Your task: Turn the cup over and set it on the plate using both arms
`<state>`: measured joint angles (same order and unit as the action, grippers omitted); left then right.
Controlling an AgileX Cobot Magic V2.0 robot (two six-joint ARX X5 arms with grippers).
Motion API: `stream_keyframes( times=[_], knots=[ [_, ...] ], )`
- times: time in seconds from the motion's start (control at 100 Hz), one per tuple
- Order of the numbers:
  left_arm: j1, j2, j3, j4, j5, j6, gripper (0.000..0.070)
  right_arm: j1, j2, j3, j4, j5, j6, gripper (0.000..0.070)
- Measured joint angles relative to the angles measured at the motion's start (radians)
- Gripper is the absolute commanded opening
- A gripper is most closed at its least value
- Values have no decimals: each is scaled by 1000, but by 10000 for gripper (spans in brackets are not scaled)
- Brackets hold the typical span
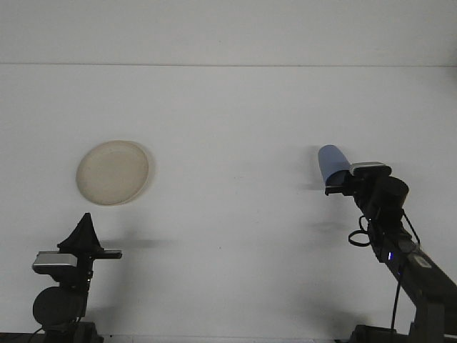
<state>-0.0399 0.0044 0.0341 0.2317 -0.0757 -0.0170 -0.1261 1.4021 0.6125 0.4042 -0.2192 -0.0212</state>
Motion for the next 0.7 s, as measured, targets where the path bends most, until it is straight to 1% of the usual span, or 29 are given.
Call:
stream_keyframes(
  times=[0.09, 0.2, 0.33, 0.51, 0.7],
  knots=[
    [0, 0, 0, 0, 0, 0, 11, 24, -116, 0, -111, 47, 3, 3],
    [0, 0, 0, 0, 0, 0, 11, 63, -278, 0, -265, 136, 15, 3],
    [0, 0, 0, 0, 0, 0, 11, 127, -456, 26, -492, 216, 53, 3],
    [0, 0, 0, 0, 0, 0, 11, 221, -609, 156, -824, 242, 146, 3],
    [0, 0, 0, 0, 0, 0, 11, 347, -607, 345, -1125, 243, 228, 3]
  ],
)
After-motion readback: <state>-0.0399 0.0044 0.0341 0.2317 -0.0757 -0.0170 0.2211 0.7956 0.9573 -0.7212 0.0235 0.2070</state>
